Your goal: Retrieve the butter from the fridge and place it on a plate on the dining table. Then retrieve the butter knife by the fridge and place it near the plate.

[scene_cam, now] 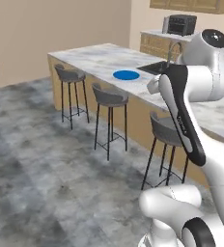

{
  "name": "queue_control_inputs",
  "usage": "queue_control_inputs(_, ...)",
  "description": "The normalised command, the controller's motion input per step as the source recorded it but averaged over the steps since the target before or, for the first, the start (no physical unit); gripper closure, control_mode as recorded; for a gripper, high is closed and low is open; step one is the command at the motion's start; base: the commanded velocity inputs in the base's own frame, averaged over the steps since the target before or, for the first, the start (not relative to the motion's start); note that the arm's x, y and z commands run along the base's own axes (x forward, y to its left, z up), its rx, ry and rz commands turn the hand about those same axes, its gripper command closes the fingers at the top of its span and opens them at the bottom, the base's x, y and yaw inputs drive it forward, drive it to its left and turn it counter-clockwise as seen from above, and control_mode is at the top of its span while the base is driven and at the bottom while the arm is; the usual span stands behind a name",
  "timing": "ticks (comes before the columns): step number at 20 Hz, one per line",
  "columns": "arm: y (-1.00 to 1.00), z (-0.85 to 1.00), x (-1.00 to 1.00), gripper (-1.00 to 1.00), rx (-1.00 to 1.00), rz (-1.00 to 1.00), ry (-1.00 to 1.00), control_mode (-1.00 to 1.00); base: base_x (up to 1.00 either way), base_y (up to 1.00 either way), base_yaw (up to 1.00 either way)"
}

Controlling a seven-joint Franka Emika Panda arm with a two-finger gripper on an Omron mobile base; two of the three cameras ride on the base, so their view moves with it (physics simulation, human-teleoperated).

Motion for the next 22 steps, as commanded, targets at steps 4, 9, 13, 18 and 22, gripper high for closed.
queue_control_inputs(4, 0.0, 0.0, 0.0, 1.0, 0.0, 0.0, 0.0, 1.0, 0.72, 0.74, -0.57)
queue_control_inputs(9, 0.0, 0.0, 0.0, 1.0, 0.0, 0.0, 0.0, 1.0, 0.69, 0.91, -0.54)
queue_control_inputs(13, 0.0, 0.0, 0.0, 1.0, 0.0, 0.0, 0.0, 1.0, 0.64, 0.99, -0.53)
queue_control_inputs(18, 0.0, 0.0, 0.0, 1.0, 0.0, 0.0, 0.0, 1.0, 0.53, 1.0, -0.51)
queue_control_inputs(22, 0.0, 0.0, 0.0, 1.0, 0.0, 0.0, 0.0, 1.0, 0.54, 1.0, -0.47)
